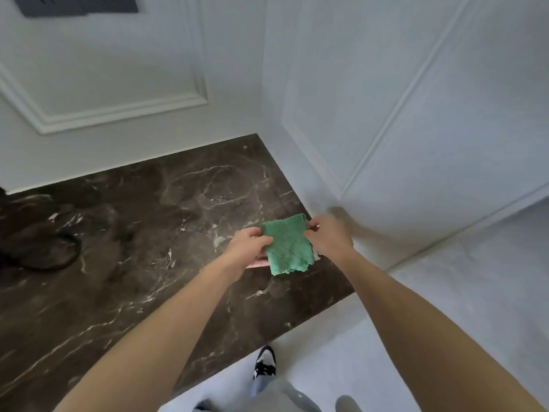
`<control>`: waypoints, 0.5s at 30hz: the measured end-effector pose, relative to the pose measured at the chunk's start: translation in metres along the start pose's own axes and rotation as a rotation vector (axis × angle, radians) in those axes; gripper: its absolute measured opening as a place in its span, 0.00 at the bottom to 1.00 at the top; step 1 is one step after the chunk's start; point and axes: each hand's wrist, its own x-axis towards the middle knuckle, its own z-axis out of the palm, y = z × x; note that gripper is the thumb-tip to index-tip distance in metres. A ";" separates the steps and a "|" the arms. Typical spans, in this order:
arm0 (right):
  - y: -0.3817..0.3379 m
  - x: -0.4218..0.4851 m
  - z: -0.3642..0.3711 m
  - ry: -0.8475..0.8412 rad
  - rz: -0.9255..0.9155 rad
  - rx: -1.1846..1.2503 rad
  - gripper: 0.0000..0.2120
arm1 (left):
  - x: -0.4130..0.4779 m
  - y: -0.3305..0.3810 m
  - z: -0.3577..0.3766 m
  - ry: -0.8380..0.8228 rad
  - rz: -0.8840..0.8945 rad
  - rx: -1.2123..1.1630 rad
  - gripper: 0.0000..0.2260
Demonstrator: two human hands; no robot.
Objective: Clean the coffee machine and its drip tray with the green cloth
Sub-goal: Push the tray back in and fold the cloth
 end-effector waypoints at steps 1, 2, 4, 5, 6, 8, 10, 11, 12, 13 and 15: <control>-0.001 0.012 0.000 -0.003 -0.009 -0.025 0.06 | 0.008 0.001 0.002 0.016 -0.012 -0.005 0.06; -0.001 0.023 0.002 -0.001 -0.023 -0.049 0.06 | 0.015 0.001 0.004 0.033 -0.023 -0.011 0.06; -0.001 0.037 0.007 0.004 -0.053 -0.107 0.06 | 0.028 0.001 0.006 0.060 -0.027 -0.035 0.07; -0.001 0.043 0.010 0.006 -0.065 -0.139 0.06 | 0.034 0.001 0.008 0.069 -0.023 -0.050 0.08; 0.000 0.048 0.013 0.009 -0.076 -0.168 0.06 | 0.039 0.002 0.009 0.076 -0.020 -0.059 0.08; 0.001 0.055 0.018 0.023 -0.101 -0.240 0.07 | 0.047 0.001 0.012 0.090 -0.011 -0.047 0.08; -0.003 0.058 0.018 0.023 -0.150 -0.379 0.08 | 0.056 -0.001 0.015 0.104 -0.018 -0.042 0.08; -0.007 0.057 0.017 0.012 -0.184 -0.467 0.08 | 0.059 -0.002 0.016 0.111 -0.024 -0.040 0.08; -0.011 0.056 0.015 -0.001 -0.219 -0.547 0.10 | 0.062 -0.003 0.018 0.122 -0.028 -0.032 0.08; -0.013 0.056 0.013 -0.010 -0.246 -0.610 0.11 | 0.066 -0.004 0.020 0.138 -0.032 -0.016 0.09; -0.016 0.057 0.011 -0.021 -0.275 -0.680 0.12 | 0.071 -0.004 0.024 0.172 -0.024 0.033 0.10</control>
